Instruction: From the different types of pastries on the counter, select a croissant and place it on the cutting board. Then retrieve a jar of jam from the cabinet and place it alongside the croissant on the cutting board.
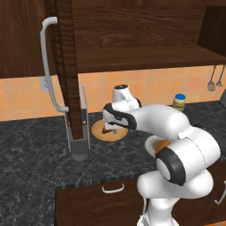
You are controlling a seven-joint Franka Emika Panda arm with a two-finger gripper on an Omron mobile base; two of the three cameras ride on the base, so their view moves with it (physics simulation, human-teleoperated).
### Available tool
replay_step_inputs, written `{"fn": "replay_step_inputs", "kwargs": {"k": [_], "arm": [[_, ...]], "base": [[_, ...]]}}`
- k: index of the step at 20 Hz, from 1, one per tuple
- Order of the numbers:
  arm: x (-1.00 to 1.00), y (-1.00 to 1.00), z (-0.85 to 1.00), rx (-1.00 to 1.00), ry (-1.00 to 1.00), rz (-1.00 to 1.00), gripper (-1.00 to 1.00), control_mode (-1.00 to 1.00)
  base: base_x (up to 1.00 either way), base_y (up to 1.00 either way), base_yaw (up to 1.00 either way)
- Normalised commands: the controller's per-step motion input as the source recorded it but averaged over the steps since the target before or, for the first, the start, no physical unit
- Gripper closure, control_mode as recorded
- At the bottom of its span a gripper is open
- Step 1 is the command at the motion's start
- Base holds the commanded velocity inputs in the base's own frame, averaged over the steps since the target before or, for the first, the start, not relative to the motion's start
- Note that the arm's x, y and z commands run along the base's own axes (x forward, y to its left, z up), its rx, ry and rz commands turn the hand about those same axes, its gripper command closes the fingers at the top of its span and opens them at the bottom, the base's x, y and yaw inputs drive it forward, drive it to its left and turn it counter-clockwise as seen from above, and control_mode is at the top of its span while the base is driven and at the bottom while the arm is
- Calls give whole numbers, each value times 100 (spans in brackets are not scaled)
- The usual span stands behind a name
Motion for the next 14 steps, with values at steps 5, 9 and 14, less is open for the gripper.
{"fn": "replay_step_inputs", "kwargs": {"k": [5,9,14], "arm": [[12,-13,0,28,-2,-20,-100,-100],[37,22,-11,0,-9,-7,-100,-100],[60,15,-7,-2,-5,-5,-100,-100]], "base": [[0,0,0],[0,0,0],[0,0,0]]}}
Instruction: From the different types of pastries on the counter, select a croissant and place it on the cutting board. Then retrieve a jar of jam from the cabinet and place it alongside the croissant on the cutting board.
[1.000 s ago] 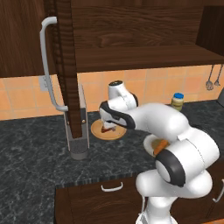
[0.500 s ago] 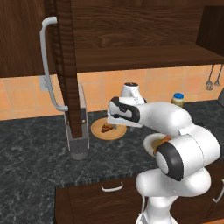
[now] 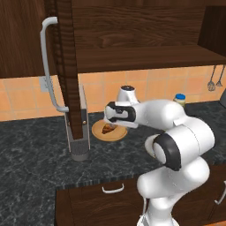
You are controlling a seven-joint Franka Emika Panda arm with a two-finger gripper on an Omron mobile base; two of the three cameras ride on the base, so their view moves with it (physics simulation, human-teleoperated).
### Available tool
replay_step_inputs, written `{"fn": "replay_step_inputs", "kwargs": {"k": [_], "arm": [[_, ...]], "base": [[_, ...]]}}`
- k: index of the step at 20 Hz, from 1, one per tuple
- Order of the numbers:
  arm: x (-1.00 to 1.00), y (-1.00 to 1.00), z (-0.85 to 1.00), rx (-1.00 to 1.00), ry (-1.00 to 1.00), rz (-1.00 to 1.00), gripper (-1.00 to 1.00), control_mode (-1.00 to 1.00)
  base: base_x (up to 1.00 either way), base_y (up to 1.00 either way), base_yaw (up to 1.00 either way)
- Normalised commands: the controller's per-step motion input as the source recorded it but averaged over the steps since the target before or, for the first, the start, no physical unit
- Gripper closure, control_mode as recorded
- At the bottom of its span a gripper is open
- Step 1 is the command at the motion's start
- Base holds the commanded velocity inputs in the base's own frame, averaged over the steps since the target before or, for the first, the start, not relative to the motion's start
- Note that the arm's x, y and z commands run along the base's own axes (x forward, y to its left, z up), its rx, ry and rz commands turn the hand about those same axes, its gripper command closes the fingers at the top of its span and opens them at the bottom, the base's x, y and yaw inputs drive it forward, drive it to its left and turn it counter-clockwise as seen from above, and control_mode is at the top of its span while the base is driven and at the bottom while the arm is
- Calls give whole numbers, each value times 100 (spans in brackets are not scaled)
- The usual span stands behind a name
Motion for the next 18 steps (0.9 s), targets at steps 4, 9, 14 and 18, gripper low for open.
{"fn": "replay_step_inputs", "kwargs": {"k": [4,9,14,18], "arm": [[88,1,0,0,0,-6,-100,-100],[57,6,-3,0,-1,-7,-100,-100],[33,12,-21,0,-8,-9,-100,-100],[7,1,-36,0,-6,-11,-100,-100]], "base": [[0,0,0],[0,0,0],[0,0,0],[0,0,0]]}}
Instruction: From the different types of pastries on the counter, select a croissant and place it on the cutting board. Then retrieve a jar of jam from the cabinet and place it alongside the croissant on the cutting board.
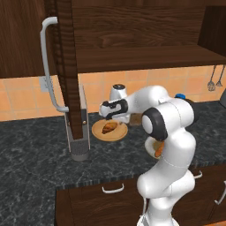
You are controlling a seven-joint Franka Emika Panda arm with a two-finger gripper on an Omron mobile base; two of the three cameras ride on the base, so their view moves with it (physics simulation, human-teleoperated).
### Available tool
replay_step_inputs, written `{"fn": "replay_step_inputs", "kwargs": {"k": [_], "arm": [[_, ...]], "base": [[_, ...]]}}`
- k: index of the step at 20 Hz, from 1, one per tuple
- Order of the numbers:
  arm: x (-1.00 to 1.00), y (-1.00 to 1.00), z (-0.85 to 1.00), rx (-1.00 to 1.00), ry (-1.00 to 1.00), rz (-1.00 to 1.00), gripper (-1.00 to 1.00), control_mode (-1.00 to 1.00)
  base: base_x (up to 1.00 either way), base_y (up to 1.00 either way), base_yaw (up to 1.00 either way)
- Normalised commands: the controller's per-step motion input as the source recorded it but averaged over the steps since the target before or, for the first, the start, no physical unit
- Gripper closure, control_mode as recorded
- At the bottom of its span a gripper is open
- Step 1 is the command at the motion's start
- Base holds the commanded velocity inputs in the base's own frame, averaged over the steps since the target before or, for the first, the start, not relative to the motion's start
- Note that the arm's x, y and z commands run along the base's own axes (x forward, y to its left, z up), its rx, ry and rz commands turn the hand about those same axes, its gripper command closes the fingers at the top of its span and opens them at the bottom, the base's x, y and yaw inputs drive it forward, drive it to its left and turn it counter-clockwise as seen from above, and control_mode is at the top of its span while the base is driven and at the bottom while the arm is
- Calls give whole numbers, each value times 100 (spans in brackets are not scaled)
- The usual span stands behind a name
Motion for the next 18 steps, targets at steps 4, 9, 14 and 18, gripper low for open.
{"fn": "replay_step_inputs", "kwargs": {"k": [4,9,14,18], "arm": [[0,0,-24,0,-1,-2,-100,-100],[5,16,-32,-1,-15,-9,-100,-100],[43,17,-2,-3,-5,-13,-100,-100],[-14,0,-22,0,0,0,-100,-100]], "base": [[0,0,0],[0,0,0],[0,0,0],[0,0,0]]}}
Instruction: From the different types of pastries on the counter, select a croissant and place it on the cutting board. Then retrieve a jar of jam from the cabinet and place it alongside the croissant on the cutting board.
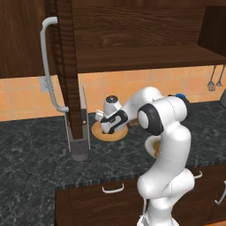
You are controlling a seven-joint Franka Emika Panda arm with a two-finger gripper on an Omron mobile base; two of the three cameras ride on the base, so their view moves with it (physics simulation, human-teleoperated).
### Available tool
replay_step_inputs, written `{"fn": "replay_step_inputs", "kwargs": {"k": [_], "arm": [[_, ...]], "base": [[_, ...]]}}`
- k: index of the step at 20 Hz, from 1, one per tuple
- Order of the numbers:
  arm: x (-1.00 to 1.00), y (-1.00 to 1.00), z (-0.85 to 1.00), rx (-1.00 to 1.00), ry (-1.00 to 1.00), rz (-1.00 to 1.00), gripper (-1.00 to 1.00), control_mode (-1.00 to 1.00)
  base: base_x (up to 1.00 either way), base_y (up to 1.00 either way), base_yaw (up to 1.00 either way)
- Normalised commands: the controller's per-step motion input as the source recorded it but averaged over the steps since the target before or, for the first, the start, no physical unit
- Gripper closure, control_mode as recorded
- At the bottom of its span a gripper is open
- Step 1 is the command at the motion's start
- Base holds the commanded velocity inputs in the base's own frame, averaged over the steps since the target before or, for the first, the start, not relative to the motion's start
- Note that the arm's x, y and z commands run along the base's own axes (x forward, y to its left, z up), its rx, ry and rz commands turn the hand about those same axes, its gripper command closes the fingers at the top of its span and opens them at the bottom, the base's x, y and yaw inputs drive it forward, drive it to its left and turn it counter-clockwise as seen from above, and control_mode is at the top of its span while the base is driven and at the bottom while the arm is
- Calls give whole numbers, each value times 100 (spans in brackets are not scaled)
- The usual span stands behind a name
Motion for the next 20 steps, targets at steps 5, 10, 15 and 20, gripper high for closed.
{"fn": "replay_step_inputs", "kwargs": {"k": [5,10,15,20], "arm": [[-7,1,-24,0,3,0,-100,-100],[18,3,-6,0,0,0,-100,-100],[16,1,-1,0,0,0,100,-100],[-3,0,0,0,0,-2,100,-100]], "base": [[0,0,0],[0,0,0],[0,0,0],[0,0,0]]}}
